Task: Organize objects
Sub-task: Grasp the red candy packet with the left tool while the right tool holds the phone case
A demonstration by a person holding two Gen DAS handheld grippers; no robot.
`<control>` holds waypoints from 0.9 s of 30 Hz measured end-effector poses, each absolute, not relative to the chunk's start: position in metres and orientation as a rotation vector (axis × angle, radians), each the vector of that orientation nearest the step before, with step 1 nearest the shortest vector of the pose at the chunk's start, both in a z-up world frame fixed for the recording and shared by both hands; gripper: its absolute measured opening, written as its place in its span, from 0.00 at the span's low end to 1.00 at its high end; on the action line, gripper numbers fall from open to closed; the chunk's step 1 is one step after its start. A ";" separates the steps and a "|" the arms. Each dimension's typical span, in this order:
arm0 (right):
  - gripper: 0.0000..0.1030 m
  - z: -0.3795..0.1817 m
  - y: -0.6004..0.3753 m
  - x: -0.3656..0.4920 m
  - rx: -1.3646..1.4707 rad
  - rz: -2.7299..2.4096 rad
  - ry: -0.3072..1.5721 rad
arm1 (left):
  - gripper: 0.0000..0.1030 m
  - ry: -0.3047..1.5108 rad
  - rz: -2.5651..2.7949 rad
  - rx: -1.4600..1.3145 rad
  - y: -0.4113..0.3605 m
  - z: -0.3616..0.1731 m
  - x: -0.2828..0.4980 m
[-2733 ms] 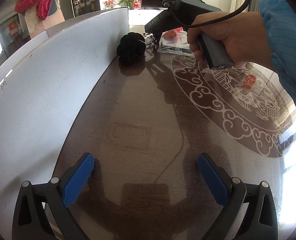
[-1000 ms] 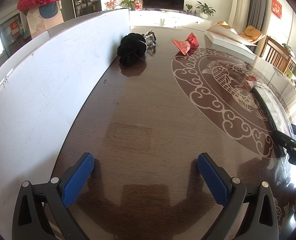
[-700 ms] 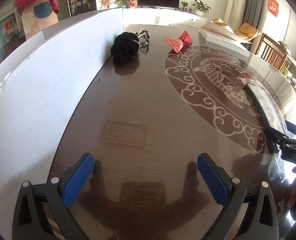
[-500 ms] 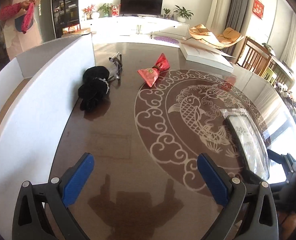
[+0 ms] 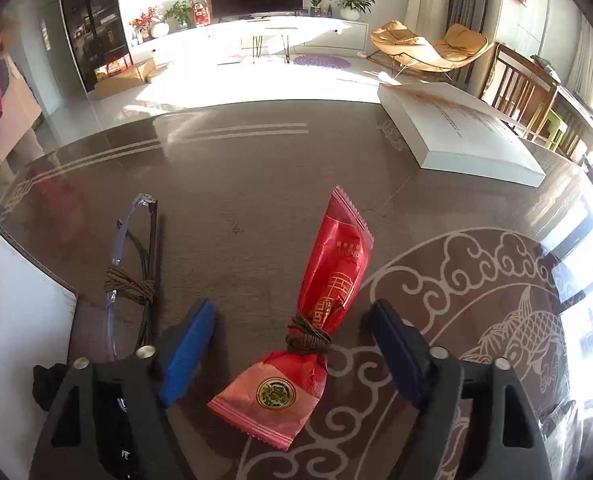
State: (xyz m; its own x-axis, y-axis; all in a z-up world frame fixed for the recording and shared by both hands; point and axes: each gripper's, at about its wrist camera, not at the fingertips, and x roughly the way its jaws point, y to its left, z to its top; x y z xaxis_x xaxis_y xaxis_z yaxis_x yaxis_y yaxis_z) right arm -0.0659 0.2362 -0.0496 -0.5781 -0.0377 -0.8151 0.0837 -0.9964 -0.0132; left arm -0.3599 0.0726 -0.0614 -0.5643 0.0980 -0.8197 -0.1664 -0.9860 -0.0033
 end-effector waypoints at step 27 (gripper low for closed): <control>1.00 -0.049 0.238 -0.065 1.410 -2.729 0.073 | 1.00 0.065 2.718 -1.431 0.030 -0.074 -0.063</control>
State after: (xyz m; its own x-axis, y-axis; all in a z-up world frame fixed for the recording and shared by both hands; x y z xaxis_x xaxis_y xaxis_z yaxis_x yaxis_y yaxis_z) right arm -0.0648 0.2375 -0.0489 -0.5771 -0.0393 -0.8157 0.0826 -0.9965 -0.0104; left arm -0.0632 0.0303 -0.0738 -0.5643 0.0416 -0.8245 -0.0809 -0.9967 0.0051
